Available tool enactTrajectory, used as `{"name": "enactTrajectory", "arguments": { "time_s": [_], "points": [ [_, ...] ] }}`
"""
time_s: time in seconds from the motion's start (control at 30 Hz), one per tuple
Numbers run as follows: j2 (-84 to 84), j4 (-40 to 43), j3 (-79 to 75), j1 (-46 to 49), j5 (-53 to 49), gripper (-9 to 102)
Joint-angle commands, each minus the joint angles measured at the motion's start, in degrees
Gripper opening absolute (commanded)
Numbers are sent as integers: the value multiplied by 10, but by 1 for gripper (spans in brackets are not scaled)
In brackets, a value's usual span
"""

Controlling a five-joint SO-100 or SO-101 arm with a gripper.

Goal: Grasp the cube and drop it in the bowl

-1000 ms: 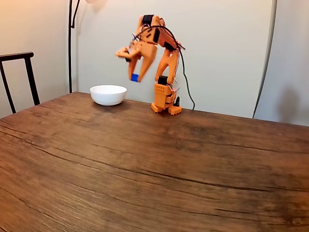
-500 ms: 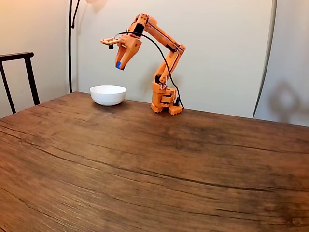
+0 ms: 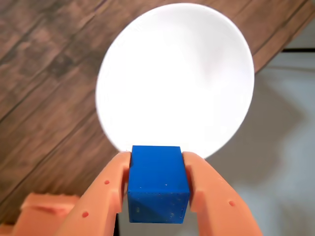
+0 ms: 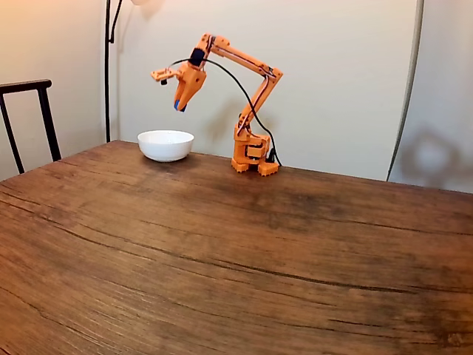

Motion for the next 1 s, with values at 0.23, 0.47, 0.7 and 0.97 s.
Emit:
{"name": "enactTrajectory", "arguments": {
  "time_s": [0.23, 0.47, 0.7, 0.97],
  "points": [
    [9, -197, 151, 42, 10, 9],
    [9, -294, 250, 61, 11, 19],
    [10, -300, 271, 68, 30, 34],
    [19, -236, 223, 11, 20, 33]
  ]
}}
